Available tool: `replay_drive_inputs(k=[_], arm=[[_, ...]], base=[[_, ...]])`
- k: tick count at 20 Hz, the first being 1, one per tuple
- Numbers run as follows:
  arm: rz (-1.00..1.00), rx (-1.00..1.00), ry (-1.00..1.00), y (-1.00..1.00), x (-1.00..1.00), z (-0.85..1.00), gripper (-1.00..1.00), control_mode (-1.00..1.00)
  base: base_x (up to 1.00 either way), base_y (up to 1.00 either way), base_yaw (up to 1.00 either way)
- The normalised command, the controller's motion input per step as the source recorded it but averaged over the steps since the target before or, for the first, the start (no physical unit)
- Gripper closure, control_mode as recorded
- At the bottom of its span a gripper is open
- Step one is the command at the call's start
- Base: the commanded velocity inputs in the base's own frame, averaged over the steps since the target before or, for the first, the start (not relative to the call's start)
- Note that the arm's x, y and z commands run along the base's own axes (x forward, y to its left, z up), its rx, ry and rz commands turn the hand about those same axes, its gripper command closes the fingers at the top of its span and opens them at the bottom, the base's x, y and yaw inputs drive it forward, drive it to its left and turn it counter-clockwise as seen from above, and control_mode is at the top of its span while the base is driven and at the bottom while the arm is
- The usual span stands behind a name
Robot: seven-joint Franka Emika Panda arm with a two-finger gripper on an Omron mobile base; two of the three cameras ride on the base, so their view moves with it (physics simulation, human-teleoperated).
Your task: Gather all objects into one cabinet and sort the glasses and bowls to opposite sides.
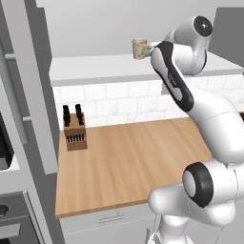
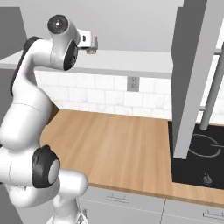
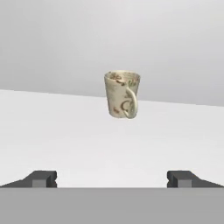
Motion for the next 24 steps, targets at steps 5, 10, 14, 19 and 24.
replay_drive_inputs(k=[5,10,14,19,24], arm=[[0.00,0.00,-0.03,0.10,0.23,-0.73,-1.00,-1.00],[0.00,0.00,-0.11,0.08,0.17,-0.48,-1.00,-1.00],[0.00,0.00,-0.07,0.00,0.12,0.19,-1.00,-1.00],[0.00,0.00,0.02,-0.20,0.24,0.38,-1.00,-1.00],[0.00,0.00,0.08,-0.21,0.27,0.23,-1.00,-1.00]], base=[[0.00,0.00,0.00],[0.00,0.00,0.00],[0.00,0.00,0.00],[0.00,0.00,0.00],[0.00,0.00,0.00]])
